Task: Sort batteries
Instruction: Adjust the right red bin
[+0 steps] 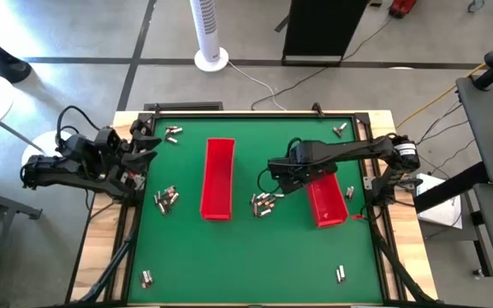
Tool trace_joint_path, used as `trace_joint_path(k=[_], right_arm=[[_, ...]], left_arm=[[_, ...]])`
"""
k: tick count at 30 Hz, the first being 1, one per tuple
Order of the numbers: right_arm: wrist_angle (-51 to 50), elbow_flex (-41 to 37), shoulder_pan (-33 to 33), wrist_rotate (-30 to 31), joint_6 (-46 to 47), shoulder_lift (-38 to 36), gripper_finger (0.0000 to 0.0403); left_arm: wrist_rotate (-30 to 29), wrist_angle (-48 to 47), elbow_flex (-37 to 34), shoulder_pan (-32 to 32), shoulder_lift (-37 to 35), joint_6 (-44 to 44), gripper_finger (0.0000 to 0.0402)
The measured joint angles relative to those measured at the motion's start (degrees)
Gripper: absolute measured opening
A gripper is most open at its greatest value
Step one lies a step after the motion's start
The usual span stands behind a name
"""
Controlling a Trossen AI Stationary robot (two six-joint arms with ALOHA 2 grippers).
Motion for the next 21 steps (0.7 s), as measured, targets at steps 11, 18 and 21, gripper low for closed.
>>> trace_joint_path(k=[11,18,21], right_arm=[[14.2,-9.3,-5.2,-5.9,-2.0,0.0,0.0170],[20.5,-11.4,-5.9,-7.5,0.9,0.0,0.0111],[20.3,-11.2,-6.3,-7.6,1.3,0.0,0.0077]], left_arm=[[-0.9,0.0,-0.1,0.0,0.9,-1.6,0.0155],[-0.9,0.1,-0.1,0.0,0.1,-1.6,0.0155],[-0.9,0.1,-0.1,0.0,0.1,-1.6,0.0155]])
